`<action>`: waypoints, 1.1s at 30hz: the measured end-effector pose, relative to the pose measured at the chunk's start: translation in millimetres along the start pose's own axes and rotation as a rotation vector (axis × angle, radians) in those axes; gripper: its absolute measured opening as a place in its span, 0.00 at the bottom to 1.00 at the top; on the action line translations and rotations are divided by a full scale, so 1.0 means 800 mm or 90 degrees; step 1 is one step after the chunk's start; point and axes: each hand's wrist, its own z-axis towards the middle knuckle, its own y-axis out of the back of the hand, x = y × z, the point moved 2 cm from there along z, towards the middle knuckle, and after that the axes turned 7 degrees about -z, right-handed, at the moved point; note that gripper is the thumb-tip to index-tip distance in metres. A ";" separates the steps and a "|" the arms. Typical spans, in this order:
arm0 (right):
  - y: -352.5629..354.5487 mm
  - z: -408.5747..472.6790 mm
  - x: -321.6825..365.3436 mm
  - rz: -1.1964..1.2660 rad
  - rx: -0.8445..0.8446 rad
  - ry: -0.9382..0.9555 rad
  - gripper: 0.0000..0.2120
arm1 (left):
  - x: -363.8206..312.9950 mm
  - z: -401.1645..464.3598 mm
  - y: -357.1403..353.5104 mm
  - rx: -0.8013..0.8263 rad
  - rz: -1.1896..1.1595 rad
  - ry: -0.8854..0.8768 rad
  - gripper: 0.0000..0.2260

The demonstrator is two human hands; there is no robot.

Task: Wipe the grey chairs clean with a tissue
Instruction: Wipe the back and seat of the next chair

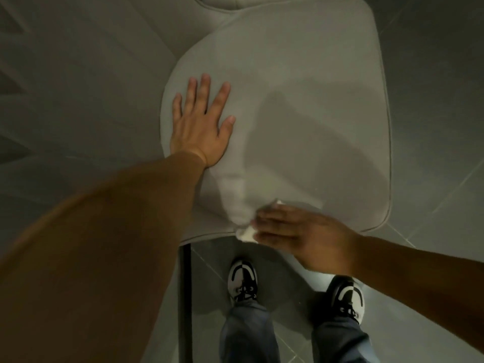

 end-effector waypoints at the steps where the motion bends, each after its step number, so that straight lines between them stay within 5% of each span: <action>1: 0.007 -0.018 -0.001 -0.013 0.011 0.028 0.25 | 0.000 0.000 -0.001 -0.001 0.001 0.000 0.30; 4: 0.045 -0.032 -0.038 0.009 -0.054 -0.017 0.23 | 0.002 -0.001 -0.001 -0.010 0.001 0.001 0.30; 8: 0.100 -0.005 -0.148 0.022 -0.215 -0.371 0.22 | -0.001 -0.002 0.001 0.001 0.003 0.006 0.31; 12: 0.100 0.008 -0.225 0.072 -0.167 -0.602 0.31 | -0.005 -0.003 0.004 0.016 0.016 0.007 0.31; 17: 0.037 0.005 -0.117 0.018 -0.139 -0.370 0.27 | -0.005 -0.004 0.006 0.042 0.015 0.015 0.31; 23: 0.017 -0.056 -0.026 0.043 -0.031 -0.090 0.34 | -0.010 -0.004 0.011 0.078 0.022 0.020 0.32; 28: 0.075 -0.059 -0.140 0.040 -0.201 -0.320 0.22 | -0.010 0.000 0.011 0.076 0.034 0.010 0.33; 33: 0.087 -0.035 -0.229 0.078 -0.171 -0.582 0.32 | -0.039 -0.001 0.005 0.090 -0.002 0.043 0.37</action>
